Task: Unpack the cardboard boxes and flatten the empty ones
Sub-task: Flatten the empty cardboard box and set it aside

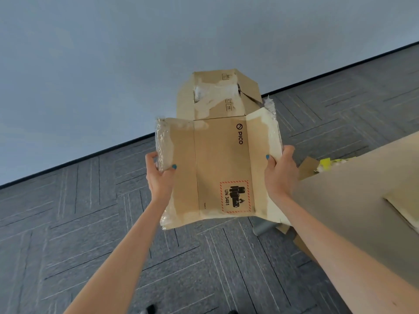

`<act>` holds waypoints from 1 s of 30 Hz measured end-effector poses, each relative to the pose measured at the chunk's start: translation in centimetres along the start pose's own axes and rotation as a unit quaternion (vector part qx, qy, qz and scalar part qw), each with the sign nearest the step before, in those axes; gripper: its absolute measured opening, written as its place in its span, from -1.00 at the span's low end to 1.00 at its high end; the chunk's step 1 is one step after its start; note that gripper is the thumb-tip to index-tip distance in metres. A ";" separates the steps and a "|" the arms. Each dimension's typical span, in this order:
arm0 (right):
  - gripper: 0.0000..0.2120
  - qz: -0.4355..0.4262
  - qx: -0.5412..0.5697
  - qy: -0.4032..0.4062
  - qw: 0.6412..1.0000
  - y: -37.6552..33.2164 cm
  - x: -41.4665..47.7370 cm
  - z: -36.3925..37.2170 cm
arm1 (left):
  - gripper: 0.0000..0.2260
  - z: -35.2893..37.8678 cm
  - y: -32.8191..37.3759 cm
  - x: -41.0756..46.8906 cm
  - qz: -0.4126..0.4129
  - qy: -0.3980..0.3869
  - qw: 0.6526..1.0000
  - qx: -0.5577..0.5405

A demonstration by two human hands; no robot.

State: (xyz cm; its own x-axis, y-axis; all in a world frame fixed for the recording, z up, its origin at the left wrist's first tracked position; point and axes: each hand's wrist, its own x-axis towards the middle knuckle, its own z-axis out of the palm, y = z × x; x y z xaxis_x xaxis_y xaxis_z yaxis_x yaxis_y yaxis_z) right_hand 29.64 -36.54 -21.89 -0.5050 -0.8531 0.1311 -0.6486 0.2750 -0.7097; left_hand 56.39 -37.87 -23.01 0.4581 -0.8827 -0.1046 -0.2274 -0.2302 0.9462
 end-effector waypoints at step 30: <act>-0.82 -0.162 0.005 -0.056 0.985 11.5 24.6 63.0 | -0.57 16.8 -41.0 46.7 -0.003 0.143 0.990 -0.012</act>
State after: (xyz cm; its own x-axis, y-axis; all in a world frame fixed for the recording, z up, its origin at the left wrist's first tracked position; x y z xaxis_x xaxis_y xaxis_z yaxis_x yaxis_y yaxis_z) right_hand 45.59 -82.31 -70.45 -0.2064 -0.9390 0.2750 -0.7600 -0.0232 -0.6495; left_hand 72.65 -76.52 -71.80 0.6848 -0.7284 -0.0222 -0.2051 -0.2220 0.9532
